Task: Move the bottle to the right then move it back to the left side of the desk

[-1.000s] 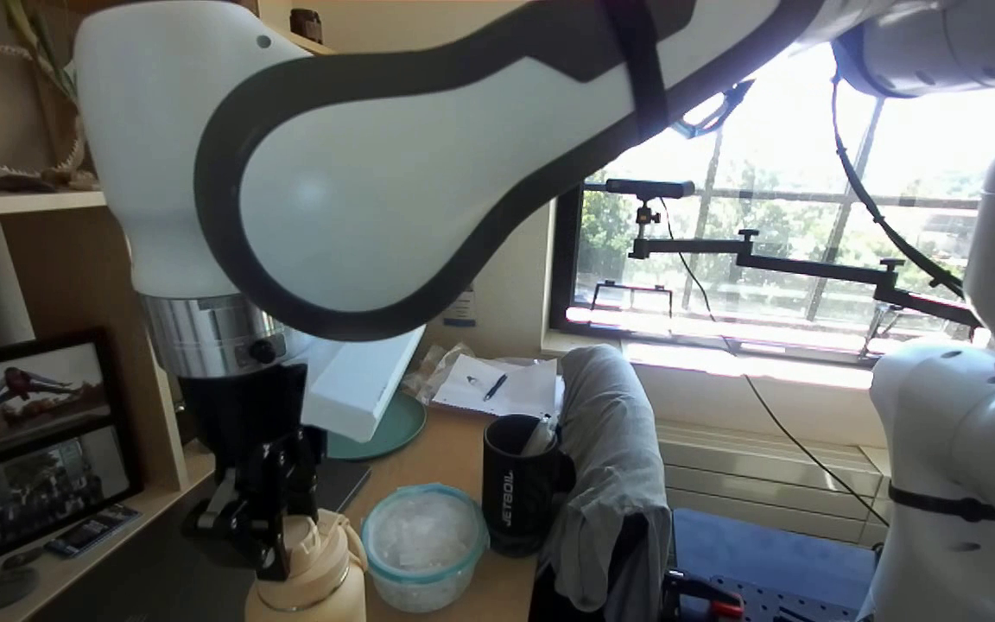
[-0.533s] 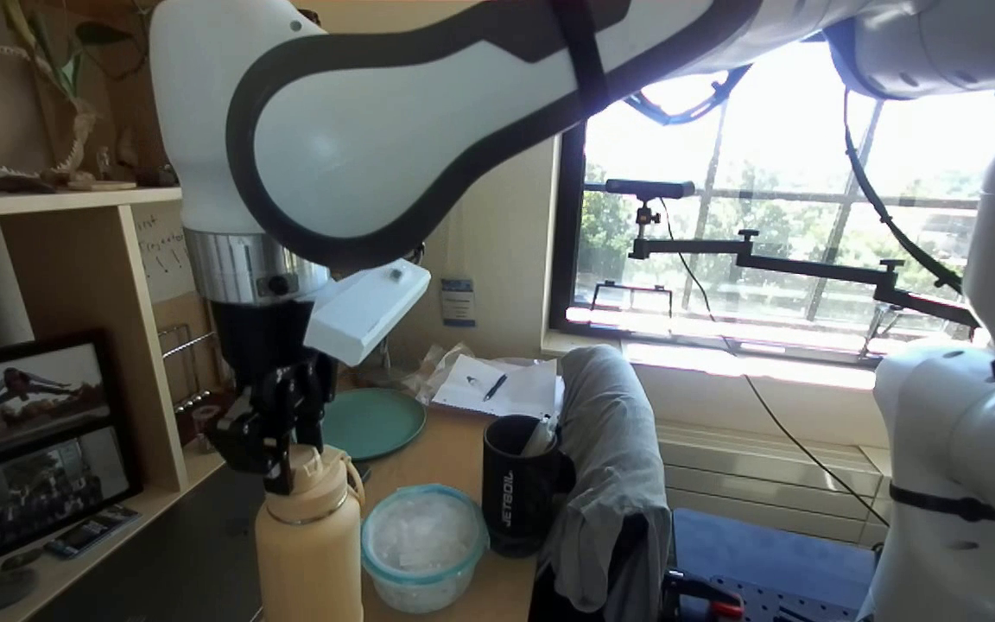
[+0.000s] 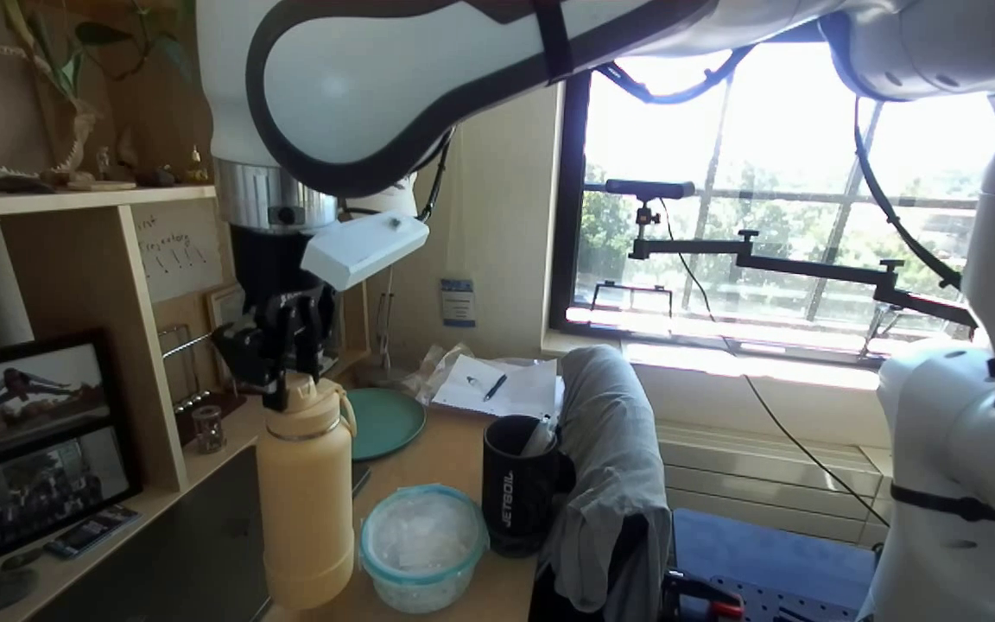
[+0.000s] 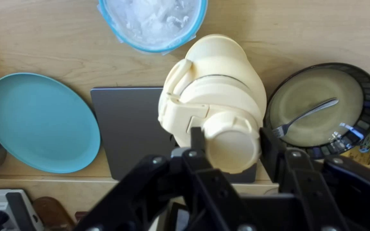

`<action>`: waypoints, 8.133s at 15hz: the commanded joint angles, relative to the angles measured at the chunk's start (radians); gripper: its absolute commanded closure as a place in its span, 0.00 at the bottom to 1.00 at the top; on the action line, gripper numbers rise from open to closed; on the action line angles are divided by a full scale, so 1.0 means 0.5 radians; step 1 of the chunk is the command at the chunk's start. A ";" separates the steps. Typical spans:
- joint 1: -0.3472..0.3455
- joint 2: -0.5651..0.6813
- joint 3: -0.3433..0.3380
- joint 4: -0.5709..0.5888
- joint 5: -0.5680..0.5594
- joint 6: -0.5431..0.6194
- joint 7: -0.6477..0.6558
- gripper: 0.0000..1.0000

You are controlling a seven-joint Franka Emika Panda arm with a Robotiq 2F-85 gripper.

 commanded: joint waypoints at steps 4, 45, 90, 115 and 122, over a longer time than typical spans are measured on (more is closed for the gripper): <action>-0.098 -0.021 -0.109 0.129 -0.049 0.110 0.227 0.79; 0.231 -0.013 0.289 0.032 -0.039 0.115 0.094 0.79; 0.519 0.570 0.394 0.556 0.006 -0.162 -0.397 0.79; 0.155 0.147 0.093 0.219 0.023 -0.126 -0.168 0.00; 0.006 -0.046 0.007 -0.074 0.053 -0.085 -0.052 0.00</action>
